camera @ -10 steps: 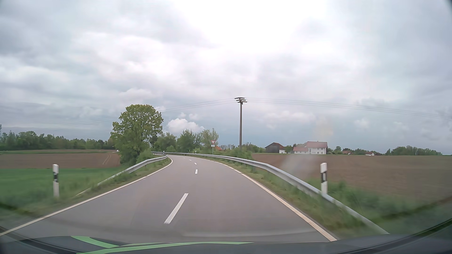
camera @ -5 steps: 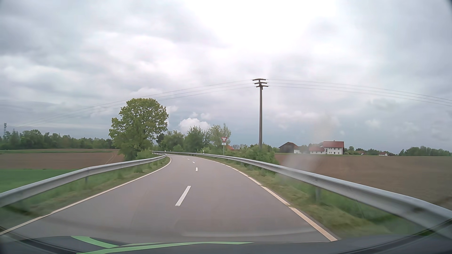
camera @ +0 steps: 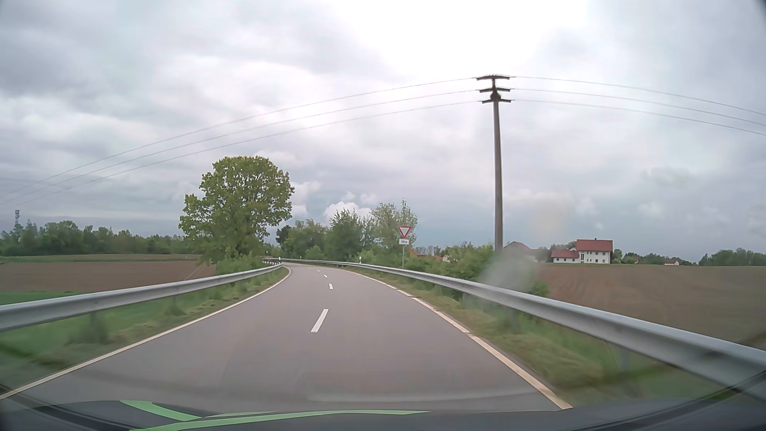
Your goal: Follow the waypoints while adhering to traffic rules and regulations
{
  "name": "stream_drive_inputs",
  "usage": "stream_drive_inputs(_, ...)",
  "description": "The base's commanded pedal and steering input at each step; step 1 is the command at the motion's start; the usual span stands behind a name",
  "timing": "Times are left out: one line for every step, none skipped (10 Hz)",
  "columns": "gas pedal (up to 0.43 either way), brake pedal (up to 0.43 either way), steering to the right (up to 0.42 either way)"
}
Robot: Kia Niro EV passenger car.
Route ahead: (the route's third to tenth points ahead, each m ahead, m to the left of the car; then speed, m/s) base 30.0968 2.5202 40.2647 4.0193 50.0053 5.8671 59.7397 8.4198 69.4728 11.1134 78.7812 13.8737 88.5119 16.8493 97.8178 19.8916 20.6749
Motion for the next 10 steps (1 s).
stream_drive_inputs(0.0,0.0,-0.026)
stream_drive_inputs(0.0,0.0,-0.026)
stream_drive_inputs(0.0,0.0,-0.026)
stream_drive_inputs(0.0,0.0,-0.026)
stream_drive_inputs(0.0,0.0,-0.026)
stream_drive_inputs(0.0,0.0,-0.026)
stream_drive_inputs(0.0,0.0,-0.026)
stream_drive_inputs(0.0,0.0,-0.026)
stream_drive_inputs(0.0,0.0,-0.024)
stream_drive_inputs(0.0,0.0,-0.024)
